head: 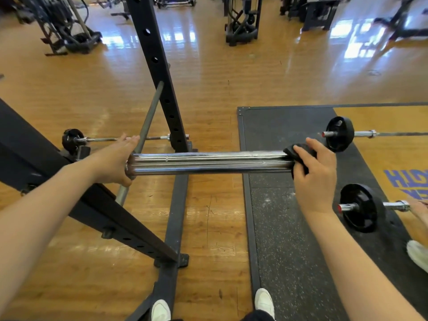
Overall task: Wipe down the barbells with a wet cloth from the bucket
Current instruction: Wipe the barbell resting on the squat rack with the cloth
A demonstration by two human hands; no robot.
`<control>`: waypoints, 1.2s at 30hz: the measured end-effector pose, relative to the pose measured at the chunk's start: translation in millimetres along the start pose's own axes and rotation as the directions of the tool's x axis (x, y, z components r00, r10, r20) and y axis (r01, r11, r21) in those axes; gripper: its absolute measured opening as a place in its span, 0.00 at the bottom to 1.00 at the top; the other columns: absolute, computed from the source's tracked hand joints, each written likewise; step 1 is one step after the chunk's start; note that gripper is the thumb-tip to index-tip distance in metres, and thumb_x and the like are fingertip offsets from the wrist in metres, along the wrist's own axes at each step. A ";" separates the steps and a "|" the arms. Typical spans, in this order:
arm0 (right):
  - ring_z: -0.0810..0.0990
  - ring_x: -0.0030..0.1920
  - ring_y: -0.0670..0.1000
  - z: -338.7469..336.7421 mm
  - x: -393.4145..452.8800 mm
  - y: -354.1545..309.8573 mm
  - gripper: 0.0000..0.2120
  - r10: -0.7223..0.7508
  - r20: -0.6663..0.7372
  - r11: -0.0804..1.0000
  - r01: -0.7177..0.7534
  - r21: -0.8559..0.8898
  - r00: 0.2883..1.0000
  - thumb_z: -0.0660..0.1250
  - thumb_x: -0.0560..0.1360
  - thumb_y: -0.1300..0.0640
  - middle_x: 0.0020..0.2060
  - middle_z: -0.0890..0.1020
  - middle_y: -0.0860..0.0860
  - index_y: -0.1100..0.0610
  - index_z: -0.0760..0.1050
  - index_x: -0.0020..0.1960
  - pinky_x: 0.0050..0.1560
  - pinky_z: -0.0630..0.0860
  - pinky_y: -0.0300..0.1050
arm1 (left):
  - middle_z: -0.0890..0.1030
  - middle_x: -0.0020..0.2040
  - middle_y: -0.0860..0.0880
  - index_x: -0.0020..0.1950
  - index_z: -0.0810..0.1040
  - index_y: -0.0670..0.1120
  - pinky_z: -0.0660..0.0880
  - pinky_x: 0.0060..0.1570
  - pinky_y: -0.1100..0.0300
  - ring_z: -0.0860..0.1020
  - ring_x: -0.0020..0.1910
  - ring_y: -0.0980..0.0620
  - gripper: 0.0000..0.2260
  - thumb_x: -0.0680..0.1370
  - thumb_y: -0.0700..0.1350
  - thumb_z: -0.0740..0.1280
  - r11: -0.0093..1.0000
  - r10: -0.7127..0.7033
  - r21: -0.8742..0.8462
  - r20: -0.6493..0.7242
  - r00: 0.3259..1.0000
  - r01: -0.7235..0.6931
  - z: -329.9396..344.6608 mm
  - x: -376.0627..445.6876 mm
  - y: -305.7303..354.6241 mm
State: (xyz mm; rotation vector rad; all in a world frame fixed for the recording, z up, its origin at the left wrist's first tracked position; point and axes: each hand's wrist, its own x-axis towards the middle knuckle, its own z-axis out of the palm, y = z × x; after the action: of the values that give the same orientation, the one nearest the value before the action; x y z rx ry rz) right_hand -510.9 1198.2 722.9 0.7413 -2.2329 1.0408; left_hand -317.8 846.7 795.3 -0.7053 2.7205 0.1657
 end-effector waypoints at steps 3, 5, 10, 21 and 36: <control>0.72 0.56 0.56 3.1 -5.8 6.0 0.14 -0.034 0.007 0.999 0.034 -0.010 0.999 0.61 0.74 0.65 0.54 0.80 0.59 0.65 0.79 0.56 0.58 0.69 0.49 | 0.44 0.78 0.47 0.78 0.40 0.45 0.48 0.74 0.54 0.40 0.76 0.49 0.55 0.66 0.43 0.78 1.000 0.019 0.014 -0.005 1.000 -0.019 2.4 0.2 -2.5; 0.72 0.55 0.55 0.5 -18.0 9.0 0.14 -0.038 0.002 0.999 0.038 -0.010 0.999 0.63 0.72 0.68 0.54 0.80 0.59 0.65 0.79 0.56 0.58 0.71 0.50 | 0.39 0.78 0.48 0.77 0.37 0.45 0.45 0.74 0.51 0.37 0.76 0.49 0.56 0.66 0.45 0.78 0.998 0.019 0.060 -0.011 1.000 -0.018 3.2 1.9 -5.4; 0.71 0.53 0.54 -4.7 -22.6 8.1 0.15 -0.028 0.028 1.000 0.028 -0.006 0.999 0.66 0.69 0.72 0.53 0.81 0.59 0.66 0.79 0.55 0.55 0.72 0.50 | 0.31 0.75 0.46 0.73 0.29 0.47 0.38 0.70 0.44 0.33 0.74 0.43 0.59 0.65 0.48 0.78 0.993 0.046 0.117 -0.266 0.963 -0.015 17.3 -12.2 -3.0; 0.76 0.54 0.55 -19.1 -1.0 -6.0 0.15 0.116 0.116 0.993 -0.114 -0.019 0.986 0.67 0.69 0.72 0.51 0.82 0.56 0.63 0.81 0.54 0.56 0.64 0.33 | 0.68 0.67 0.32 0.70 0.61 0.33 0.49 0.72 0.45 0.63 0.70 0.34 0.43 0.60 0.34 0.80 0.994 0.060 0.113 -0.578 0.814 0.007 67.4 -16.2 -2.5; 0.78 0.47 0.56 -15.7 -35.2 -6.8 0.15 0.075 0.014 0.997 -0.075 -0.002 0.997 0.59 0.70 0.63 0.47 0.83 0.60 0.66 0.82 0.49 0.55 0.65 0.27 | 0.61 0.74 0.43 0.72 0.61 0.40 0.47 0.73 0.46 0.49 0.76 0.44 0.36 0.68 0.36 0.74 1.000 -0.006 -0.006 -0.358 0.934 0.004 33.3 -9.7 -4.3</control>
State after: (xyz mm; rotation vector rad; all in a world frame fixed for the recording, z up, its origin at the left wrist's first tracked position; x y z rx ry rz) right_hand -478.1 1215.7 710.7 0.6709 -2.2893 1.0719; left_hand -298.2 853.8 767.1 -0.8132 3.0637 0.0451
